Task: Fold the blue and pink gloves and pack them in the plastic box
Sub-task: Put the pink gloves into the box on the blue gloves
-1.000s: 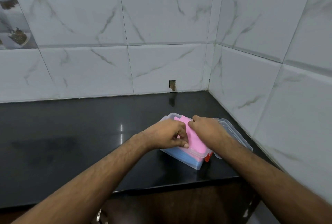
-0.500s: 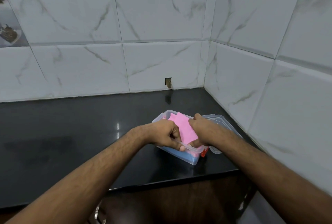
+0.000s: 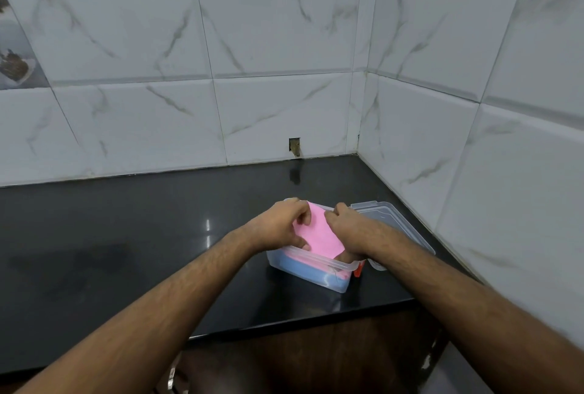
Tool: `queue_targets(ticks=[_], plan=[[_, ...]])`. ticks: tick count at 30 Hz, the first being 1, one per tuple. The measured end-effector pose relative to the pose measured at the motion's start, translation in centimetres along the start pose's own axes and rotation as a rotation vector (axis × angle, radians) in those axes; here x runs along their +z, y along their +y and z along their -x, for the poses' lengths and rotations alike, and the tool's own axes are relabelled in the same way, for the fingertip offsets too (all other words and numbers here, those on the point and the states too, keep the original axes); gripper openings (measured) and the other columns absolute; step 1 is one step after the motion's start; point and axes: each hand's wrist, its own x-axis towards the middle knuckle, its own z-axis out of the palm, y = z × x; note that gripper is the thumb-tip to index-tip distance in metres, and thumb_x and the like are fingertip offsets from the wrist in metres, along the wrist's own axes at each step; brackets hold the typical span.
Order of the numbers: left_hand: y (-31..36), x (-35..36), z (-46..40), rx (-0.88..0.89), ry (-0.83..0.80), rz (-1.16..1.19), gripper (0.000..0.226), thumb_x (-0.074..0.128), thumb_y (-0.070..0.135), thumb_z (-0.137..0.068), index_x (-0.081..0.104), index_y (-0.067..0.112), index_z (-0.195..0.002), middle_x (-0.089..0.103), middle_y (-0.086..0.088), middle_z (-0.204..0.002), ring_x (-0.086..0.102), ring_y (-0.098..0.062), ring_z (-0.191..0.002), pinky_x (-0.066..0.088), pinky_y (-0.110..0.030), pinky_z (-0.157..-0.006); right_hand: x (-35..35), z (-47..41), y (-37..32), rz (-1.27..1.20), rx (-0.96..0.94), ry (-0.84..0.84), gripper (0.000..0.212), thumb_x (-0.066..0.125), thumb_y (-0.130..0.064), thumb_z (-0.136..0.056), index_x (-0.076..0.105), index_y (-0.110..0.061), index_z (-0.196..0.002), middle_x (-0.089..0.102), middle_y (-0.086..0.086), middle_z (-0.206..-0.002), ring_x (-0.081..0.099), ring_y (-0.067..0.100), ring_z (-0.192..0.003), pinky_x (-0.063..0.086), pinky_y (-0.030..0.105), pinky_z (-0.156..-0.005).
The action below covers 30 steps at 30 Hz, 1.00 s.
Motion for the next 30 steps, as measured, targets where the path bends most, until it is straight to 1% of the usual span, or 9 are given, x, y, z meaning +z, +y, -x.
queue_targets(ticks=[3, 6, 8, 10, 12, 18, 22, 27, 30], plan=[[-0.1, -0.2, -0.5, 0.076, -0.046, -0.197, 0.07, 0.083, 0.022, -0.084, 0.052, 0.019, -0.147, 0.048, 0.001, -0.143, 0.053, -0.014, -0.115, 0.04, -0.015, -0.092, -0.1, 0.1, 0.3, -0.025, -0.003, -0.009, 0.088, 0.084, -0.028, -0.08, 0.034, -0.009, -0.15, 0.037, 0.013, -0.144, 0.05, 0.027, -0.126, 0.05, 0.039, -0.103], [-0.2, -0.5, -1.3, 0.108, -0.133, -0.378, 0.074, 0.079, 0.032, -0.087, 0.047, 0.02, -0.153, 0.046, -0.003, -0.15, 0.049, -0.021, -0.133, 0.042, -0.025, -0.106, -0.2, 0.2, 0.4, -0.012, -0.016, 0.002, 0.087, 0.084, -0.03, -0.08, 0.035, -0.01, -0.149, 0.038, 0.012, -0.144, 0.05, 0.026, -0.126, 0.05, 0.039, -0.103], [-0.2, -0.7, -1.4, 0.117, -0.145, -0.498, 0.076, 0.076, 0.042, -0.088, 0.043, 0.025, -0.154, 0.043, 0.001, -0.151, 0.047, -0.02, -0.135, 0.051, -0.038, -0.104, -0.2, 0.4, 0.3, 0.006, -0.014, 0.021, 0.084, 0.083, -0.032, -0.08, 0.037, -0.011, -0.148, 0.041, 0.011, -0.142, 0.05, 0.025, -0.125, 0.05, 0.04, -0.103], [-0.6, -0.9, -1.4, 0.142, -0.137, -0.617, 0.074, 0.071, 0.051, -0.09, 0.041, 0.03, -0.154, 0.042, 0.004, -0.152, 0.044, -0.02, -0.134, 0.052, -0.04, -0.099, 0.0, 0.6, 0.1, 0.036, 0.006, 0.06, 0.079, 0.082, -0.033, -0.081, 0.041, -0.011, -0.144, 0.046, 0.011, -0.136, 0.053, 0.025, -0.121, 0.052, 0.039, -0.1], [-1.2, -0.9, -1.4, 0.158, -0.137, -0.688, 0.075, 0.066, 0.058, -0.091, 0.039, 0.031, -0.156, 0.04, 0.004, -0.155, 0.041, -0.021, -0.136, 0.047, -0.04, -0.101, 0.2, 0.8, -0.1, 0.067, 0.039, 0.095, 0.072, 0.081, -0.036, -0.082, 0.046, -0.009, -0.139, 0.05, 0.01, -0.129, 0.056, 0.024, -0.114, 0.051, 0.038, -0.093], [-1.7, -0.7, -1.3, 0.158, -0.144, -0.698, 0.08, 0.061, 0.063, -0.092, 0.032, 0.029, -0.158, 0.036, 0.005, -0.16, 0.038, -0.021, -0.142, 0.04, -0.042, -0.108, 0.5, 0.9, -0.5, 0.155, 0.061, 0.087, 0.07, 0.078, -0.044, -0.084, 0.048, -0.009, -0.136, 0.054, 0.011, -0.127, 0.061, 0.025, -0.112, 0.051, 0.037, -0.094], [-1.9, -0.6, -1.5, 0.145, -0.16, -0.698, 0.078, 0.06, 0.064, -0.092, 0.033, 0.029, -0.157, 0.04, 0.003, -0.158, 0.04, -0.022, -0.14, 0.035, -0.042, -0.114, -0.3, 0.3, 0.3, 0.094, 0.022, -0.036, 0.071, 0.082, -0.035, -0.082, 0.046, -0.007, -0.136, 0.05, 0.012, -0.131, 0.06, 0.029, -0.115, 0.054, 0.04, -0.095], [-2.3, -0.3, -1.8, 0.114, -0.209, -0.694, 0.068, 0.061, 0.054, -0.095, 0.036, 0.033, -0.155, 0.044, 0.005, -0.155, 0.041, -0.023, -0.139, 0.032, -0.045, -0.116, -1.3, -1.1, 1.0, 0.14, -0.033, -0.193, 0.065, 0.082, -0.038, -0.081, 0.051, -0.013, -0.132, 0.06, 0.007, -0.126, 0.062, 0.025, -0.109, 0.053, 0.037, -0.097], [-2.4, -0.3, -2.0, 0.094, -0.252, -0.672, 0.068, 0.063, 0.047, -0.096, 0.035, 0.033, -0.156, 0.042, 0.006, -0.157, 0.038, -0.024, -0.142, 0.029, -0.048, -0.117, -1.4, -1.9, 1.2, 0.141, -0.044, -0.279, 0.069, 0.081, -0.04, -0.082, 0.048, -0.015, -0.138, 0.06, 0.004, -0.128, 0.061, 0.024, -0.111, 0.052, 0.039, -0.101]])
